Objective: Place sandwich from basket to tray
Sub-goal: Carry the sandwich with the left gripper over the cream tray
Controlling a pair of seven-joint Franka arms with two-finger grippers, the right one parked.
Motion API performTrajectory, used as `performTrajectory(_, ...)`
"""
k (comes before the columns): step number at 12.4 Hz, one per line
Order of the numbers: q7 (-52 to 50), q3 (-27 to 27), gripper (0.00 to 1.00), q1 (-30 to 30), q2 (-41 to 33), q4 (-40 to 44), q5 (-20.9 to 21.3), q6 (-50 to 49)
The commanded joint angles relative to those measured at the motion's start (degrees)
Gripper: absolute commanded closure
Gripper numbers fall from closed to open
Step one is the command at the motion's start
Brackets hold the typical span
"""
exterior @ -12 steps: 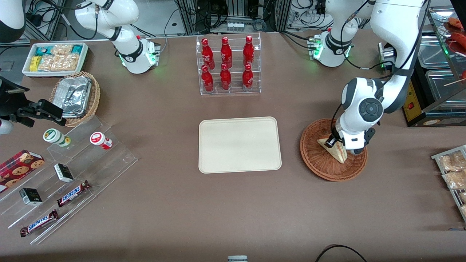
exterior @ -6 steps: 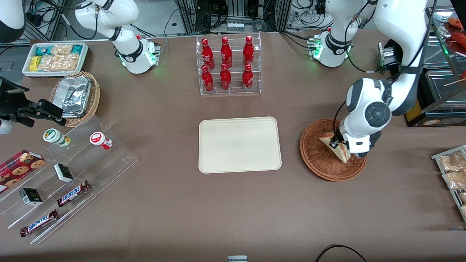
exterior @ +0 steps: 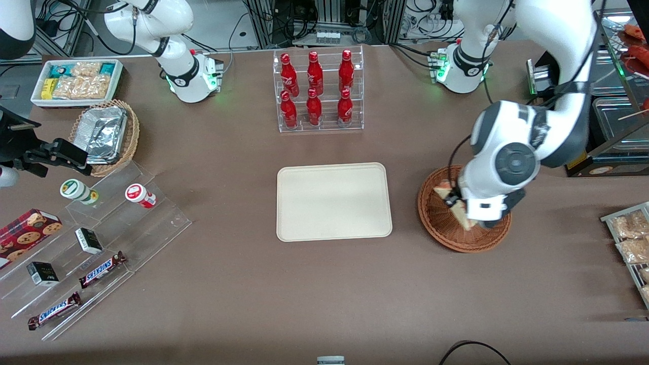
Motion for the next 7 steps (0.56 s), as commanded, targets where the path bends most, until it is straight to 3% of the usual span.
performTrajectory(1, 3.18, 0.63, 0.95, -5.76, 6.32, 7.21, 0.26, -1.93)
performTrajectory(5, 7.93, -1.65, 0.95, -11.66, 13.80, 14.60, -0.87, -1.93)
performTrajectory(7, 7.23, -4.37, 0.95, -12.19, 17.05, 18.55, -4.03, -1.93)
